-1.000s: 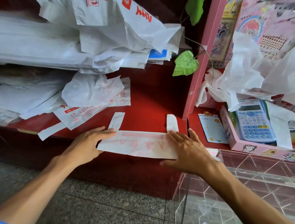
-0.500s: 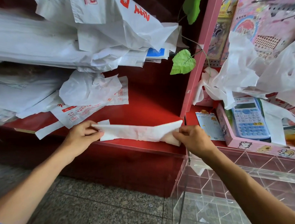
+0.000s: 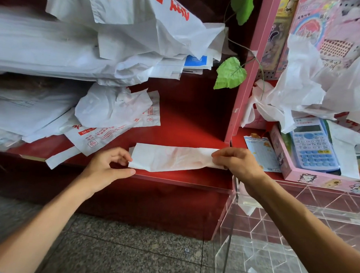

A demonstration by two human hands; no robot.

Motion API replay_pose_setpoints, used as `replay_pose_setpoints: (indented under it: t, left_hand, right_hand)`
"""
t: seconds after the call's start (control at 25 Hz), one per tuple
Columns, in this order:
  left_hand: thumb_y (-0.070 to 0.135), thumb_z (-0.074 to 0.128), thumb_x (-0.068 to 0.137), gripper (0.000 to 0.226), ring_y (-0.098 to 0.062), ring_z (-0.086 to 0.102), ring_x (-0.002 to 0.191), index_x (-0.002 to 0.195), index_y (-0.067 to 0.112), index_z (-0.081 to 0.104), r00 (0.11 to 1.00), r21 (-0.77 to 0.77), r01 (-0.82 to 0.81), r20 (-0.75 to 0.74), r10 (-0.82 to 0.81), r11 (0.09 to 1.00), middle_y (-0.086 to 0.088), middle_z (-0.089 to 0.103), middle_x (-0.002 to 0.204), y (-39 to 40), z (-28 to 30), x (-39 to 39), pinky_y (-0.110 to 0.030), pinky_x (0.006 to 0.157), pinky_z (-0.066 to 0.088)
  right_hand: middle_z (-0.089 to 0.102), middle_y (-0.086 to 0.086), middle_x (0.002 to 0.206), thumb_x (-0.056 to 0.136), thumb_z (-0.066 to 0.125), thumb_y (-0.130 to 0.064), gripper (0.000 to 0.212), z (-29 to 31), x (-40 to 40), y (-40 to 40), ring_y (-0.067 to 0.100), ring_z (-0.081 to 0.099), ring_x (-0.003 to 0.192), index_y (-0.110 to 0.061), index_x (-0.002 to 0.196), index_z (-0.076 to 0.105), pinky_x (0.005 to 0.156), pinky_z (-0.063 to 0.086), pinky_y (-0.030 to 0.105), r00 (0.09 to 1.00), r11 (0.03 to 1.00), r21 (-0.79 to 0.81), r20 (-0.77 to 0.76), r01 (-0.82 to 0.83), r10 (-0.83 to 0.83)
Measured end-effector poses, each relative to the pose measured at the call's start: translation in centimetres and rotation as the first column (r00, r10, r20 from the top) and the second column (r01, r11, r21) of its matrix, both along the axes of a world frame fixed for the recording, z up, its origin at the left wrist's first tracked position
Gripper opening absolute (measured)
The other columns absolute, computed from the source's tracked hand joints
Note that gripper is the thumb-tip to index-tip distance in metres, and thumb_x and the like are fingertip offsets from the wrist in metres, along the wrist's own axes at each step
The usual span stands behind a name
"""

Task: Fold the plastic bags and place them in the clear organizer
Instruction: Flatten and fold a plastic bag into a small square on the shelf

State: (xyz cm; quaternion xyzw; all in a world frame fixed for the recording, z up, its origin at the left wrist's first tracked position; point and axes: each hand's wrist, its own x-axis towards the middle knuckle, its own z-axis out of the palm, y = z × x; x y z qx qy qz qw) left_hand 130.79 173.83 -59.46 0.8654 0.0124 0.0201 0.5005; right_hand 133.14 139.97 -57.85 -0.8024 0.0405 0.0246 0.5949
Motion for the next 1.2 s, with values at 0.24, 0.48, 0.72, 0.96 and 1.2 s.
replay_pose_setpoints:
  t: [0.24,0.48,0.72,0.96,1.2]
  left_hand:
    - [0.005,0.079,0.079,0.030,-0.003,0.055,0.074,0.083,0.035,0.076,0.990,0.085,-0.092,0.111,0.083,0.992,0.006,0.062,0.080,-0.9,-0.1,0.2,-0.013,0.072,0.041]
    - [0.008,0.063,0.093,0.015,-0.004,0.062,0.088,0.090,0.020,0.071,0.981,-0.292,-0.032,0.175,0.086,0.956,0.010,0.071,0.089,-2.0,1.6,0.6,-0.016,0.083,0.044]
    - [0.019,0.049,0.103,0.021,-0.018,0.058,0.087,0.084,0.019,0.058,0.957,-0.452,-0.199,0.103,0.272,0.869,-0.003,0.066,0.090,-4.3,0.5,1.3,-0.030,0.073,0.043]
    - [0.006,0.051,0.099,0.028,-0.021,0.058,0.092,0.090,0.029,0.063,0.930,-0.468,-0.323,0.003,0.366,0.823,-0.007,0.061,0.102,-3.9,-0.4,2.2,-0.034,0.073,0.048]
    - [-0.003,0.044,0.097,0.039,-0.013,0.054,0.089,0.078,0.023,0.067,0.887,-0.370,-0.433,-0.013,0.462,0.822,0.001,0.062,0.098,-4.2,-0.1,2.0,-0.025,0.072,0.043]
  right_hand:
    - [0.068,0.000,0.085,0.080,0.079,-0.008,0.025,-0.4,-0.2,-0.5,0.006,0.056,0.064,-0.023,0.099,0.074,0.057,0.043,0.010,0.989,0.966,-0.248,0.109,-0.075,0.105]
    - [0.067,0.009,0.091,0.091,0.070,-0.019,0.017,1.0,0.1,-1.2,0.011,0.063,0.074,-0.003,0.091,0.072,0.065,0.051,0.027,0.973,0.993,0.087,0.223,-0.081,0.060]
    - [0.068,0.002,0.087,0.098,0.060,-0.025,0.018,0.8,0.3,-0.4,0.014,0.066,0.075,-0.011,0.107,0.065,0.061,0.054,0.030,0.994,0.967,0.239,0.076,-0.091,0.075]
    - [0.068,0.007,0.106,0.093,0.059,-0.003,0.040,0.3,0.5,-0.2,0.022,0.067,0.090,-0.017,0.130,0.051,0.055,0.056,0.031,0.984,0.980,0.146,-0.089,-0.138,0.152]
    - [0.064,0.000,0.117,0.089,0.064,-0.008,0.052,-0.5,1.3,0.2,0.017,0.062,0.094,-0.015,0.138,0.047,0.071,0.054,0.026,0.996,0.981,-0.190,0.092,0.033,-0.016]
